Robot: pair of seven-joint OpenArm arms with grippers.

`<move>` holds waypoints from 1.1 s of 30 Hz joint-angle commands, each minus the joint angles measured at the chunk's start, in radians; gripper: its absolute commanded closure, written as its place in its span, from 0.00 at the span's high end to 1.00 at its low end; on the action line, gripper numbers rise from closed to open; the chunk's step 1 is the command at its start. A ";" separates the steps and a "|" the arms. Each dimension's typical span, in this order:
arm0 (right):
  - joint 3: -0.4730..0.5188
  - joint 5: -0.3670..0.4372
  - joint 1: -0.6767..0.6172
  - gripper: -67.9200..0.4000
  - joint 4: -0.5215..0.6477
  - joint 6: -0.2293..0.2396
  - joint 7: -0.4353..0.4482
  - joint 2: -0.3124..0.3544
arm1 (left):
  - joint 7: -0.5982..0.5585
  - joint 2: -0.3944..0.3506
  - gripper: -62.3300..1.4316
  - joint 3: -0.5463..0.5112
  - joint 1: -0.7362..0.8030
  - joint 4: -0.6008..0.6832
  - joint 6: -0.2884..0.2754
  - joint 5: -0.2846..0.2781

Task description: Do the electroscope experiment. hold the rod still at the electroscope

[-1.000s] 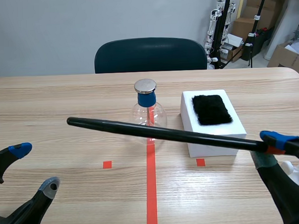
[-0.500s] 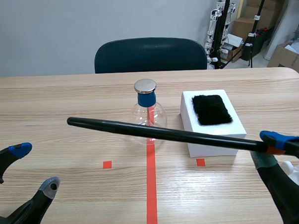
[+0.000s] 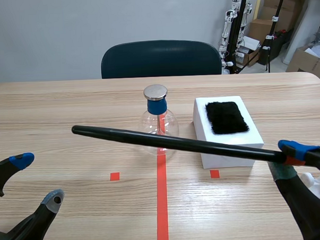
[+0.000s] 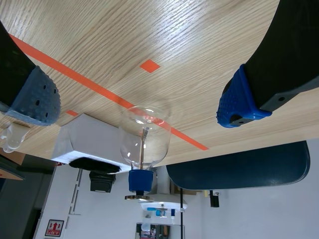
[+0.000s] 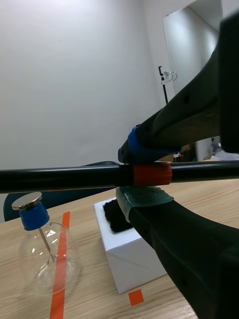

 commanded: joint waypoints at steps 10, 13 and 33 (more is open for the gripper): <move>0.002 0.007 0.006 0.16 0.004 -0.012 0.003 0.008 | -0.018 -0.009 1.00 -0.003 -0.003 0.014 -0.002 -0.007; 0.002 0.007 0.006 0.16 0.004 -0.012 0.003 0.008 | -0.018 -0.009 1.00 -0.003 -0.003 0.014 -0.002 -0.007; 0.002 0.007 0.005 0.16 0.004 -0.012 -0.027 0.008 | -0.018 -0.009 1.00 -0.003 -0.003 0.014 -0.002 -0.007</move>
